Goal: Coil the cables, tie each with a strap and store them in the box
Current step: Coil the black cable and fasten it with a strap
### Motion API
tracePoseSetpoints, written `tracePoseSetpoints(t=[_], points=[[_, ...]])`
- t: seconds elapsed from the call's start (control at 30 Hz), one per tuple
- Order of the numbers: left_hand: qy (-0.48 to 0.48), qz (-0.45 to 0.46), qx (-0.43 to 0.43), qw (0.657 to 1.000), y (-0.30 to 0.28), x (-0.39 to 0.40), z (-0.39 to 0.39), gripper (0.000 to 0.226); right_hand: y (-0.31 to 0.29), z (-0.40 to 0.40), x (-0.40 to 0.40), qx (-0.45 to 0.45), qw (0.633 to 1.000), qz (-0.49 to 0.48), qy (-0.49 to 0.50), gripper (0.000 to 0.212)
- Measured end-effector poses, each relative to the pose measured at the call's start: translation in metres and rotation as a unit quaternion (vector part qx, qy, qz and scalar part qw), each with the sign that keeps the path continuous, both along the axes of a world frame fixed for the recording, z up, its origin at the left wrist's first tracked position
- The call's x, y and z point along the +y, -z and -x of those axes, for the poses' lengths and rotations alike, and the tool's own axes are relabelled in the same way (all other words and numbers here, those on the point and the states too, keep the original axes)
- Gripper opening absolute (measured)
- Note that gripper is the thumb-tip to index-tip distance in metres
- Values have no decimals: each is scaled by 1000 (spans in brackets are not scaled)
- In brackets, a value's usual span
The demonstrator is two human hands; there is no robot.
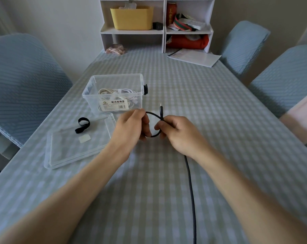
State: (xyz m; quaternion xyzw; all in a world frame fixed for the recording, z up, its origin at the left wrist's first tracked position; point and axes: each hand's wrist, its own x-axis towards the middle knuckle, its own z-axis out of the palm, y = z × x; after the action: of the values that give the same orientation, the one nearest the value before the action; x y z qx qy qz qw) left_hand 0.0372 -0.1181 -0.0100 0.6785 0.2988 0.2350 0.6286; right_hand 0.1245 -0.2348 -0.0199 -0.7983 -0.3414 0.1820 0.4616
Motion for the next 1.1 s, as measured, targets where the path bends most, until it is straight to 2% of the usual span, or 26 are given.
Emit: tracePoseSetpoints(t=[0.07, 0.13, 0.23, 0.33, 0.5, 0.63, 0.73, 0.83, 0.9, 0.97, 1.03, 1.1], points=[[8, -15, 7, 1000, -2, 1, 1, 30, 1, -1, -2, -32, 999, 12, -7, 25], [11, 12, 6, 1000, -2, 3, 1, 28, 2, -2, -3, -5, 1000, -7, -12, 24], [5, 120, -17, 993, -1, 8, 0, 26, 0, 0, -1, 142, 985, -97, -30, 22], [8, 245, -52, 968, -1, 9, -1, 26, -2, -3, -3, 284, 936, -206, -32, 22], [27, 308, -57, 949, -5, 8, 1, 28, 0, -8, -7, 361, 898, -241, -76, 28], [49, 297, -40, 953, -10, 8, 3, 42, -1, -8, -8, 367, 895, -234, -100, 28], [87, 263, -25, 960, -11, 7, 3, 39, -2, -12, -11, 295, 931, -190, -97, 30], [150, 101, 41, 983, -9, 8, 5, 29, -1, -15, -15, 158, 977, -96, -110, 31], [183, 20, 75, 980, -7, 6, 7, 30, -1, -15, -14, 126, 982, -61, -131, 30], [179, -13, 54, 982, -6, 3, 7, 28, -1, -14, -13, 124, 982, -55, -134, 29], [149, 16, 22, 988, -4, 1, 6, 29, 1, -14, -12, 156, 977, -70, -125, 28], [111, 110, -8, 988, -3, 2, 4, 35, 3, -14, -12, 242, 958, -108, -112, 25]])
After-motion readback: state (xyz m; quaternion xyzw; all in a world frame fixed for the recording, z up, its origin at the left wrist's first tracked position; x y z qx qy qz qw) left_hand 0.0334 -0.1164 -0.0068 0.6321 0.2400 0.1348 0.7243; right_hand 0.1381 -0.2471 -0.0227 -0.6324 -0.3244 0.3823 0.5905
